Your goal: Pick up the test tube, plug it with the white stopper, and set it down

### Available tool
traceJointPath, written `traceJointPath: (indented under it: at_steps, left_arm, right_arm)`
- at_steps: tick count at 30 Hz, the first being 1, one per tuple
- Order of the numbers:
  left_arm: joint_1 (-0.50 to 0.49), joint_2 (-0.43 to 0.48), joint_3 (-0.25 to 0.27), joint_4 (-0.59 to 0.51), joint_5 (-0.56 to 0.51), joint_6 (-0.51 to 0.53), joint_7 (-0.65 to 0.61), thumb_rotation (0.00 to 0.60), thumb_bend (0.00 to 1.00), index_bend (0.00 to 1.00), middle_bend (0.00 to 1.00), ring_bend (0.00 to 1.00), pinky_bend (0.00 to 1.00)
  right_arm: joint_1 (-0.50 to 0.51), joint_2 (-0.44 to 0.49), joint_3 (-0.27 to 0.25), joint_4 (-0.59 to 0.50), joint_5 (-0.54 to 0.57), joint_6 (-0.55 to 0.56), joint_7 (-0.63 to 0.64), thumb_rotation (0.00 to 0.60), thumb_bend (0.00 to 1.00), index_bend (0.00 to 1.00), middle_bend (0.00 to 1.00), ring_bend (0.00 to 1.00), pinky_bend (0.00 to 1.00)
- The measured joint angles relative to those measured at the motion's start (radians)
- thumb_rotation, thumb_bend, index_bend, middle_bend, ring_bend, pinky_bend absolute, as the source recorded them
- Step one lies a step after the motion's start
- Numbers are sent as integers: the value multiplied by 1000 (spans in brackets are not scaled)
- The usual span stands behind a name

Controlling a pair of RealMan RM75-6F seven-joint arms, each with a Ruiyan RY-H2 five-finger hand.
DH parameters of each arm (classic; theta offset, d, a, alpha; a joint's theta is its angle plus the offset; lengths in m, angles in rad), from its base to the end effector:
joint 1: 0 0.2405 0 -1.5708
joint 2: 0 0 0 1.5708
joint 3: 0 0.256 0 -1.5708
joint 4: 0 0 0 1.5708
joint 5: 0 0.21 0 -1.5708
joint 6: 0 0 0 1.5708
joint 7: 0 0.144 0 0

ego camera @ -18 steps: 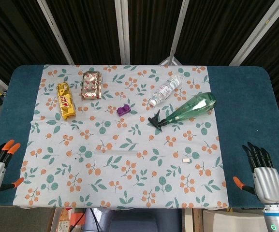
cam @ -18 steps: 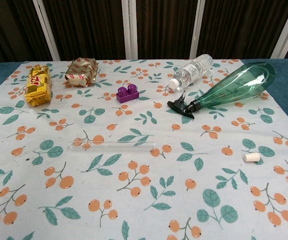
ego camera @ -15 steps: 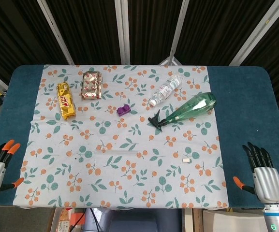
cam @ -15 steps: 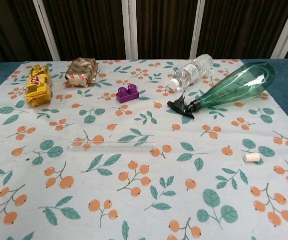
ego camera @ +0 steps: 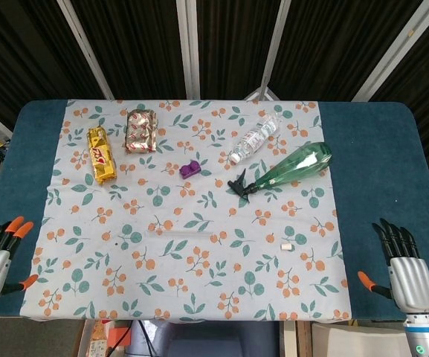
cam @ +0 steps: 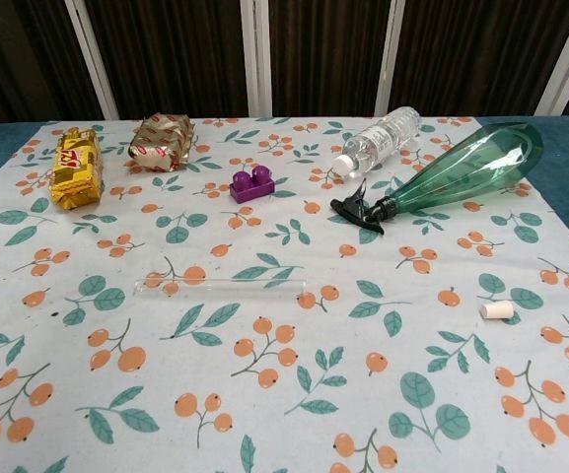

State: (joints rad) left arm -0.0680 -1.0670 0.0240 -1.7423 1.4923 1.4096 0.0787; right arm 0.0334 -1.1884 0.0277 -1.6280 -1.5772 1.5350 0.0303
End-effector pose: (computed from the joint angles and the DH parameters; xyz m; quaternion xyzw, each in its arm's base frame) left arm -0.3024 0.1570 0.1444 -0.6194 -0.4358 -0.3370 0.5594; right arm -0.2987 -0.1599 0.1356 0.5790 -0.4122 0.4297 0.5570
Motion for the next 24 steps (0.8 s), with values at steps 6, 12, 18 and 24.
traceJointPath:
  at_steps: [6,12,18,24]
  left_arm:
    - [-13,-3,-1,-7,9,-10,33,600,37,0,0,0,0]
    - [-60,-24,-23,-18,22,-45,88,600,41,19,3,0,0]
    - [-163,-65,-78,-50,1,-150,154,600,79,78,85,0,0]
    - [-268,-185,-125,-65,-65,-256,294,600,163,201,217,0,0]
  right_arm:
    - [0,3,0,0,3,-2,10,600,246,0,0,0,0]
    - [4,1,-2,-4,4,-13,2,600,247,0,0,0,0]
    - [4,-1,-1,-9,11,-16,-1,600,247,0,0,0,0]
    - [5,1,0,-11,13,-18,2,600,246,0,0,0,0]
